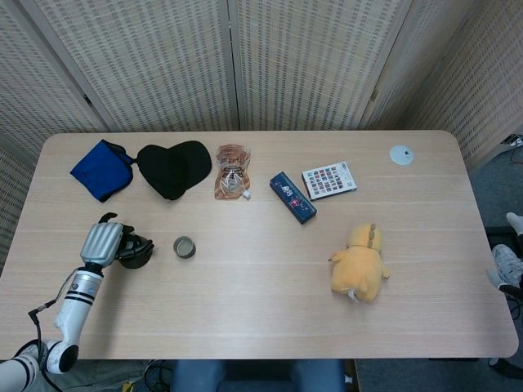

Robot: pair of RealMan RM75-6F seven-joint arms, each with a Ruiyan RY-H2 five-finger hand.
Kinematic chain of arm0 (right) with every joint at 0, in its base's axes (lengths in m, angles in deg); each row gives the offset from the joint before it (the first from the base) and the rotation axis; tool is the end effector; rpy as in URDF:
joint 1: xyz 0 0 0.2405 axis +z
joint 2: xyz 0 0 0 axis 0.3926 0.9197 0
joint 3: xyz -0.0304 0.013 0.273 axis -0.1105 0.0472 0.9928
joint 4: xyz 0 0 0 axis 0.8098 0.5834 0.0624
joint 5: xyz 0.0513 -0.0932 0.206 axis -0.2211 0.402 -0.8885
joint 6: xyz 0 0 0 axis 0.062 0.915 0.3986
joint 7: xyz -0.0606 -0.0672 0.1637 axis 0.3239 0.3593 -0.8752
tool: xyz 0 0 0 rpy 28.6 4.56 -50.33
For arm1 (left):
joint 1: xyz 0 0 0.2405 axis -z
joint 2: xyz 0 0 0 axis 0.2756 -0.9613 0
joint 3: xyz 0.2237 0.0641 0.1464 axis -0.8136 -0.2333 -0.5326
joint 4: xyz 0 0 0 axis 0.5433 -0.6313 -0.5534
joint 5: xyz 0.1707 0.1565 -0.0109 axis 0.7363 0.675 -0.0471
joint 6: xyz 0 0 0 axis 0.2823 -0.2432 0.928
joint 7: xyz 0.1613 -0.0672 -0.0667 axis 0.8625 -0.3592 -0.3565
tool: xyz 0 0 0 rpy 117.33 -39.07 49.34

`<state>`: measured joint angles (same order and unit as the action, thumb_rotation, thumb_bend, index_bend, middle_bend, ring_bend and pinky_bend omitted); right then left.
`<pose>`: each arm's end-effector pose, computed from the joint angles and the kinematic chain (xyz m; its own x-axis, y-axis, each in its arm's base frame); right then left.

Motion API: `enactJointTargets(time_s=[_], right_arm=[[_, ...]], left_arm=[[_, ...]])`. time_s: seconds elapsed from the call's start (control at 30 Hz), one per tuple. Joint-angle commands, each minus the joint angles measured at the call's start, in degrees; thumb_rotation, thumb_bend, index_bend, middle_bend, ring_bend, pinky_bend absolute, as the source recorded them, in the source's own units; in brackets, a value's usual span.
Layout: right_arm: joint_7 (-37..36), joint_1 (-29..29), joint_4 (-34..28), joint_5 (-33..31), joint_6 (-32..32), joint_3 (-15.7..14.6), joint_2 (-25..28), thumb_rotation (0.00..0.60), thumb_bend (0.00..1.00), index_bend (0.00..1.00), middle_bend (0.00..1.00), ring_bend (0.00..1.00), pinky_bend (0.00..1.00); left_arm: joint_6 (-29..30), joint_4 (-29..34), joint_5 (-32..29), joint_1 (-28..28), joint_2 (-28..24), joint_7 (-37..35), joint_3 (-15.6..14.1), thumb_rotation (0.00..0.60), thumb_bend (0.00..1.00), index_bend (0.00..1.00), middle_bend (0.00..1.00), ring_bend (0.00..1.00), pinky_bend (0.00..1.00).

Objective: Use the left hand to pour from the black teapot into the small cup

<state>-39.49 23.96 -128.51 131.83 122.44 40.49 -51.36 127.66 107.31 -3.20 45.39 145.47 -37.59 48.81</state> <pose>-0.3461 -0.2235 0.2220 0.5025 0.1648 0.8487 -0.8622 0.1677 0.4780 -0.3069 0.3968 0.0141 0.4031 0.1442 0.9037 0.9125 -0.1390 -0.3848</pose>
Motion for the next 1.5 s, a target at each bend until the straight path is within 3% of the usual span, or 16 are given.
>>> enactJointTargets(time_s=[0.03, 0.17, 0.33, 0.43, 0.57, 0.9, 1.17, 1.33, 1.5], right_arm=[[0.0, 0.0, -0.1, 0.1, 0.1, 0.0, 0.0, 0.600, 0.03, 0.16, 0.18, 0.12, 0.14], [-0.1, -0.1, -0.1, 0.3, 0.3, -0.1, 0.0, 0.600, 0.03, 0.16, 0.18, 0.12, 0.14], [-0.2, -0.3, -0.1, 0.4, 0.6, -0.1, 0.1, 0.600, 0.03, 0.16, 0.18, 0.12, 0.14], [-0.3, -0.3, -0.1, 0.5, 0.5, -0.2, 0.1, 0.600, 0.03, 0.16, 0.18, 0.12, 0.14], [-0.4, -0.2, 0.0, 0.8, 0.4, -0.3, 0.0, 0.600, 0.03, 0.16, 0.18, 0.12, 0.14], [-1.0, 0.1, 0.5, 1.5, -1.3, -1.2, 0.4, 0.600, 0.03, 0.16, 0.18, 0.12, 0.14], [-2.6, 1.3, 1.2, 4.3, -4.0, -2.9, 1.2, 0.600, 0.05, 0.16, 0.18, 0.12, 0.14], [-5.1, 2.4, 2.0, 7.4, -5.5, -4.2, 1.2, 0.600, 0.07, 0.16, 0.19, 0.12, 0.16], [-7.2, 3.6, 3.0, 10.7, -6.4, -5.3, 0.6, 0.600, 0.08, 0.16, 0.19, 0.12, 0.16]], left_arm=[[0.2, 0.3, 0.0, -0.1, -0.2, -0.2, 0.2, 0.059, 0.14, 0.70, 0.64, 0.50, 0.15], [0.3, 0.7, -0.1, -0.2, -0.5, 0.1, 0.3, 0.049, 0.14, 0.62, 0.49, 0.35, 0.14], [0.8, 1.6, -0.1, -0.5, -0.9, -0.6, 0.5, 0.044, 0.14, 0.41, 0.26, 0.15, 0.02], [1.6, 2.3, 0.2, -0.7, -1.3, -1.1, 0.7, 0.047, 0.14, 0.32, 0.18, 0.09, 0.00], [2.9, 4.0, 0.0, -1.2, -2.0, -1.7, 1.4, 0.046, 0.14, 0.27, 0.16, 0.09, 0.00], [7.3, 10.6, -1.7, -3.8, -5.1, 0.5, 2.7, 0.067, 0.14, 0.28, 0.16, 0.09, 0.00], [14.1, 19.3, -2.5, -9.0, -9.6, 6.5, 1.5, 0.090, 0.14, 0.28, 0.16, 0.09, 0.00], [18.4, 25.8, -2.1, -12.6, -13.3, 9.2, 0.3, 0.141, 0.14, 0.28, 0.16, 0.09, 0.00], [21.9, 31.7, -0.8, -15.9, -16.4, 11.3, -1.8, 0.242, 0.14, 0.29, 0.16, 0.09, 0.00]])
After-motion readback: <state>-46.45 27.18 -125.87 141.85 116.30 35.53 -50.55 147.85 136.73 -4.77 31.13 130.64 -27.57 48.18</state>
